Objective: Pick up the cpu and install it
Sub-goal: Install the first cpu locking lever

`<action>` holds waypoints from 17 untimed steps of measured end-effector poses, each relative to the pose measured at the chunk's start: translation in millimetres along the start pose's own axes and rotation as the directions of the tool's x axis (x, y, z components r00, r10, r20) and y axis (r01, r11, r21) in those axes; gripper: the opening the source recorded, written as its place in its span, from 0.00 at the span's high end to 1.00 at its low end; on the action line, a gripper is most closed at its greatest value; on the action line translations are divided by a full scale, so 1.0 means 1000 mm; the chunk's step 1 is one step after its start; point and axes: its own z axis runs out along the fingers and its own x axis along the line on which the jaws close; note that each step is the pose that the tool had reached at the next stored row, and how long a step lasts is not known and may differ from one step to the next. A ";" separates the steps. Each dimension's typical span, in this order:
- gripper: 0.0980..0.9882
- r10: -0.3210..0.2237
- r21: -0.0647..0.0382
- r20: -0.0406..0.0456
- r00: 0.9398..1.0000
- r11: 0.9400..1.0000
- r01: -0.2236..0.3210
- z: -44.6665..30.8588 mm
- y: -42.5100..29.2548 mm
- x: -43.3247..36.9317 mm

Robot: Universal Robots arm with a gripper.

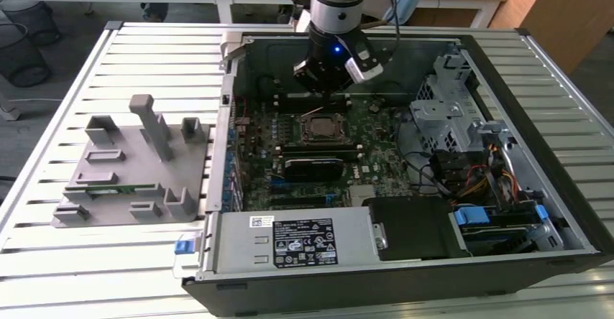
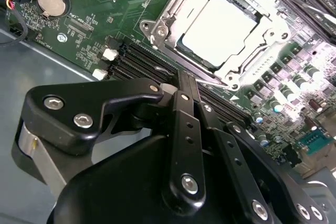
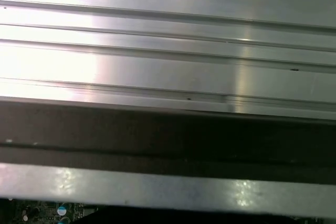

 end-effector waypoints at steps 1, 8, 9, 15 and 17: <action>0.99 0.000 0.000 0.000 1.000 1.000 0.000 0.0007 0.0000 -0.0007; 0.99 -0.001 0.000 0.000 1.000 1.000 0.001 0.0062 -0.0003 -0.0061; 0.99 -0.001 0.000 0.000 1.000 1.000 0.001 0.0069 -0.0004 -0.0067; 0.99 -0.002 0.000 0.000 1.000 1.000 0.002 0.0124 -0.0008 -0.0099; 0.99 -0.002 0.001 0.000 1.000 1.000 0.002 0.0145 -0.0009 -0.0104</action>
